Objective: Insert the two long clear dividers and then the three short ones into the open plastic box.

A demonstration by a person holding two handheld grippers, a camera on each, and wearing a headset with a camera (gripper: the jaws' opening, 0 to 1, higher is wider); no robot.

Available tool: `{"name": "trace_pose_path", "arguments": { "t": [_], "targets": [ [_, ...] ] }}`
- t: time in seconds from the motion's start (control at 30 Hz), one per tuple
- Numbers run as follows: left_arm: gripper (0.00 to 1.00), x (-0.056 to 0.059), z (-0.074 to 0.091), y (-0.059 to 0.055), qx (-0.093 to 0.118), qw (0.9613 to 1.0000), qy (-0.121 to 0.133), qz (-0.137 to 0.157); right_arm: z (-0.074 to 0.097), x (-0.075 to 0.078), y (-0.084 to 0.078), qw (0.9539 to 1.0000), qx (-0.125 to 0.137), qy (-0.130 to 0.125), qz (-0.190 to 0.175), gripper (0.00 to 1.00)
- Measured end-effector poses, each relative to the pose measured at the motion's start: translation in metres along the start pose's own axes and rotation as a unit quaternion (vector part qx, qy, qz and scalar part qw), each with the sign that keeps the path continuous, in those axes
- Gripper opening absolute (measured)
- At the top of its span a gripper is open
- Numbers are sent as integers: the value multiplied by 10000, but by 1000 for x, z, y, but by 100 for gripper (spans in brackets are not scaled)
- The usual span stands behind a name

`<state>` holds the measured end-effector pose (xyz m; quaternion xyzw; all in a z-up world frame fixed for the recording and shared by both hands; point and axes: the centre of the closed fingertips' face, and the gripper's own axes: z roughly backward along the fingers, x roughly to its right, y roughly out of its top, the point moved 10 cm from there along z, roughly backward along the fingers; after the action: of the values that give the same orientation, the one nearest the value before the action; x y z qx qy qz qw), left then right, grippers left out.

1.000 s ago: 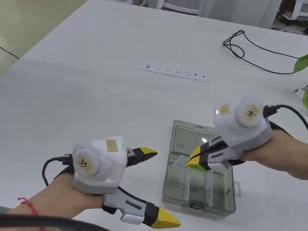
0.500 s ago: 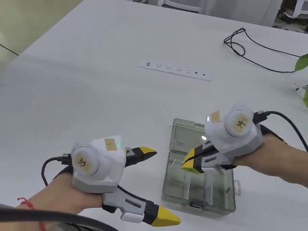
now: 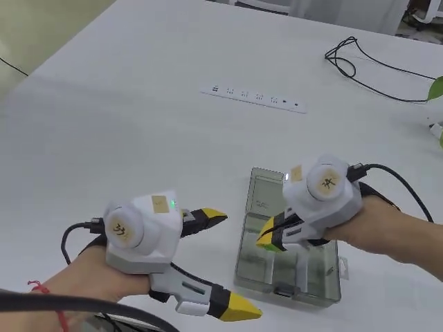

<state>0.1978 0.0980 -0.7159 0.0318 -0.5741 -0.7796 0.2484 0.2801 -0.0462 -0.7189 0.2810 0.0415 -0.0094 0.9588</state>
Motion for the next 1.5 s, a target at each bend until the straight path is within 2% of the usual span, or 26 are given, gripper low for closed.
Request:
{"name": "trace_pose_path", "arguments": {
  "t": [0.57, 0.77, 1.2, 1.3, 1.5],
  "targets": [
    [98, 0, 0, -1, -54, 10000, -12, -2, -16, -3, 0, 9984, -497, -35, 268, 2],
    [98, 0, 0, -1, -63, 10000, -13, -5, -16, -2, 1, 9980, -568, -44, 261, 2],
    [98, 1, 2, 0, -113, 9999, 8, -32, -15, -3, -2, 9990, -420, -101, 64, 3],
    [98, 1, 3, 0, -129, 9999, 17, -45, -9, -3, 1, 9997, -215, -128, -75, 4],
    [98, 1, 3, 1, -152, 9999, 26, -49, 6, -2, 6, 9996, 32, -227, -166, 7]
  ]
}}
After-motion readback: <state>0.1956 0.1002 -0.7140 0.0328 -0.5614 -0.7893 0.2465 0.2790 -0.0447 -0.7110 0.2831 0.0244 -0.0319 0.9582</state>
